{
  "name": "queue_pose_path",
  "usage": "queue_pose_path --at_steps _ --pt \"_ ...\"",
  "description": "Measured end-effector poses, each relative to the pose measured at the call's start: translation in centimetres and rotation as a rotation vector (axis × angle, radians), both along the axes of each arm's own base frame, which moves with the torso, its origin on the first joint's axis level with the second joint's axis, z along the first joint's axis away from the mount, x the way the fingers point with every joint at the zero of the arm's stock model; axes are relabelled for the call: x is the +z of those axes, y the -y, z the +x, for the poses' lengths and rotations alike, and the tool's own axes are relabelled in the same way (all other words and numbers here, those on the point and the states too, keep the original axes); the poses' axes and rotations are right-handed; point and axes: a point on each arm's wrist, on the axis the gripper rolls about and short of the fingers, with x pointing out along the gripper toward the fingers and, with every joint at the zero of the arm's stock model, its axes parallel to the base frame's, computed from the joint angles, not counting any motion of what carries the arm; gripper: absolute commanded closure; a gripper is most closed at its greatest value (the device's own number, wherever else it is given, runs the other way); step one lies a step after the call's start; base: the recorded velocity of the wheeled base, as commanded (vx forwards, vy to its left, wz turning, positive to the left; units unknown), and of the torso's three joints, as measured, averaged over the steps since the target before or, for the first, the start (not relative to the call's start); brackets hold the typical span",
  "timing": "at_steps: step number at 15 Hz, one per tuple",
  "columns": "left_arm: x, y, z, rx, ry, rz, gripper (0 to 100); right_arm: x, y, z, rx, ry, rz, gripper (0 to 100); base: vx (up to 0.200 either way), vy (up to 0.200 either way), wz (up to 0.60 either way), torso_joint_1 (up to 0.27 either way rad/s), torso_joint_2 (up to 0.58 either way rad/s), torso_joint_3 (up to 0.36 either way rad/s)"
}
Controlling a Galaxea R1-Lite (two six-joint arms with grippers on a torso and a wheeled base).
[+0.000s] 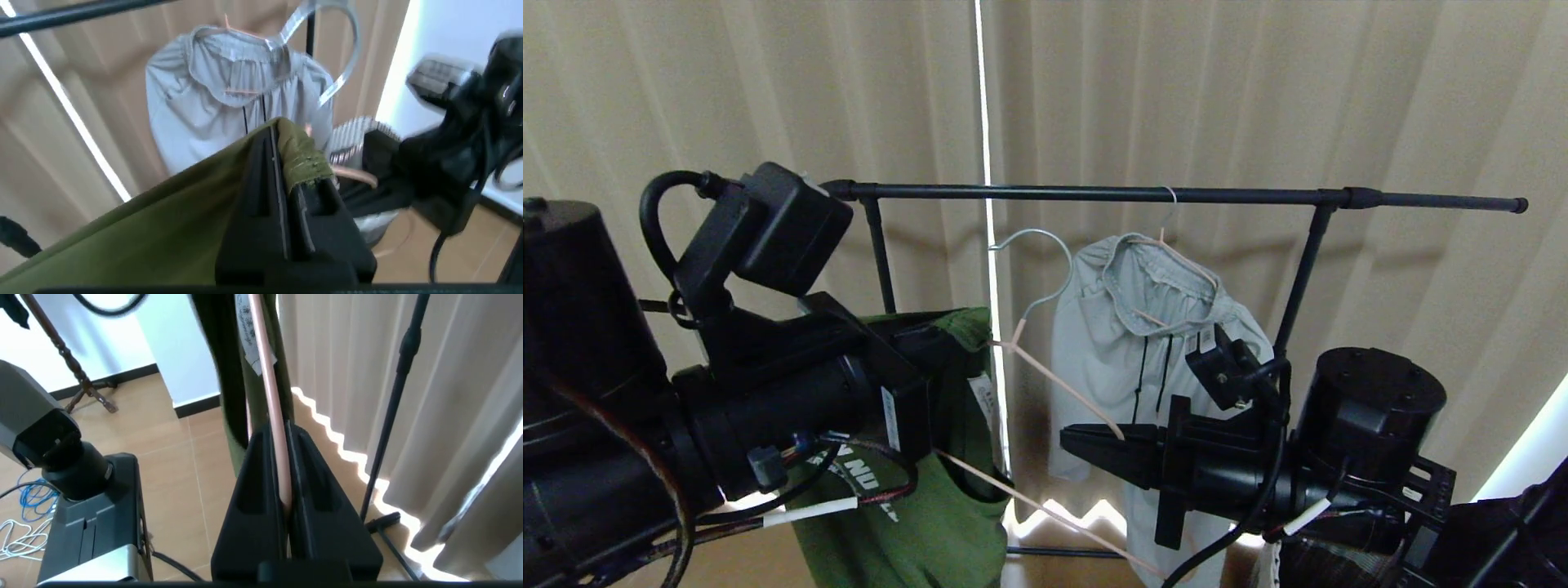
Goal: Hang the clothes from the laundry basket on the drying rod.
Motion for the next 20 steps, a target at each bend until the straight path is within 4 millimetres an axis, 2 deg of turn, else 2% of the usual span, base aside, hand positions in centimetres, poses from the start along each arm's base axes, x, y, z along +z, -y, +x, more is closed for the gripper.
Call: queue_pose_path --at_steps 2,3,14,18,20 --pt "-0.7 -0.4 -0.3 0.0 0.002 0.016 100 0.1 0.4 0.3 -0.015 0.003 0.002 100 0.0 0.0 0.0 0.0 0.0 0.0" --pt "-1.1 -0.6 -0.6 -0.002 0.007 0.031 0 0.2 0.5 0.4 -0.022 0.005 0.004 100 0.0 0.0 0.0 0.0 0.0 0.0" --pt "-2.2 -3.1 -1.6 0.05 0.04 0.096 0 1.8 2.8 0.4 -0.087 0.02 0.012 100 0.0 0.0 0.0 0.0 0.0 0.0" --pt "-1.1 -4.0 -1.6 0.081 0.172 0.118 0 2.7 4.1 -0.5 -0.107 -0.03 -0.035 100 0.0 0.0 0.0 0.0 0.0 0.0" --pt "-0.5 -4.4 -1.2 0.077 0.286 0.189 0 3.0 4.8 -1.3 -0.111 -0.069 -0.074 100 0.0 0.0 0.0 0.0 0.0 0.0"
